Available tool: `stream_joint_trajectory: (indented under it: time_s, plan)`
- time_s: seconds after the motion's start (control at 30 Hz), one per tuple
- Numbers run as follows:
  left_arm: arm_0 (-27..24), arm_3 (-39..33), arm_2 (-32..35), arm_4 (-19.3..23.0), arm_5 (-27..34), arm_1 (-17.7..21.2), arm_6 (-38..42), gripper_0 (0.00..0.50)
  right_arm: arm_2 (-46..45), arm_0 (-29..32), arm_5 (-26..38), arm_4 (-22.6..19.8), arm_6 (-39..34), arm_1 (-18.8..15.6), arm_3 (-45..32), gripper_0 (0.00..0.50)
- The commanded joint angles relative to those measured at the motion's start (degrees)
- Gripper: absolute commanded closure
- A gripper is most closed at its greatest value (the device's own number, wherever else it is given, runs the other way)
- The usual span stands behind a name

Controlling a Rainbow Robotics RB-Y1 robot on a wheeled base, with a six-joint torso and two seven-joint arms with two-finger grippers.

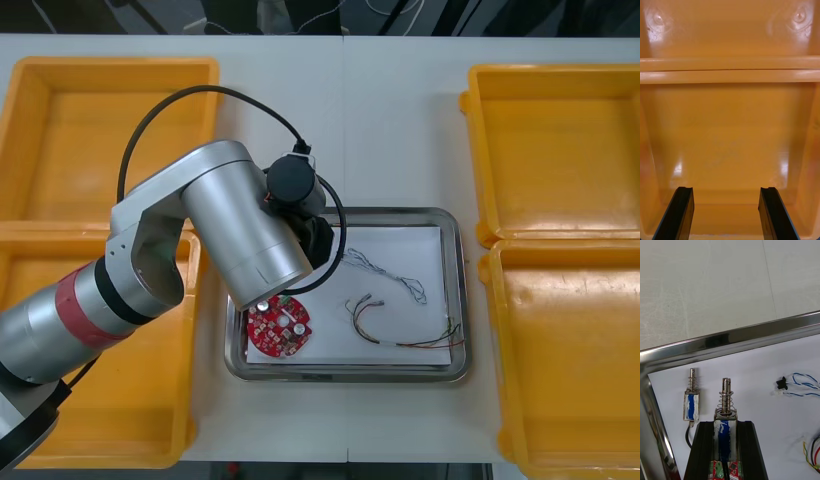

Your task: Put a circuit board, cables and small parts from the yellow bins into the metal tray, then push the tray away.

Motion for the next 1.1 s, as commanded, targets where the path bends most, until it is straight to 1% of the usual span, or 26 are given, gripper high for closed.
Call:
stream_joint_trajectory:
  time_s: [0.03, 0.13, 0.47, 1.0, 1.03, 1.07, 1.1]
  plan:
    - [0.24, 2.46, -1.9, -1.37, -3.37, -1.24, 4.12, 0.5, -1.76, 0.71, 0.17, 0.83, -2.5, -2.15, 0.4, 0.0]
    - [0.24, 3.78, -2.52, -1.63, -5.04, -1.24, 4.29, 0.5, -1.76, 0.71, 0.17, 0.48, -3.02, -2.15, 0.84, 0.0]
    - [0.41, 5.36, -4.01, -1.45, -6.53, -0.89, 4.56, 0.5, -1.14, 0.18, 0.17, -0.14, -4.61, -2.06, 0.93, 0.0]
    - [1.2, 5.89, -5.07, -1.1, -7.23, -0.63, 4.73, 0.496, -1.05, 0.18, 0.17, -1.54, -5.75, -2.15, 0.84, 0.0]
    - [1.2, 5.89, -5.16, -1.19, -7.15, -0.63, 4.82, 0.486, -1.14, 0.18, 0.17, -1.54, -5.84, -2.15, 0.84, 0.0]
    - [1.2, 5.8, -5.24, -1.19, -7.15, -0.63, 5.0, 0.389, -1.05, 0.18, 0.17, -1.63, -5.84, -2.15, 0.84, 0.0]
    - [1.29, 5.89, -5.24, -1.19, -7.15, -0.63, 5.08, 0.351, -1.14, 0.18, 0.17, -1.63, -5.84, -2.15, 0.84, 0.0]
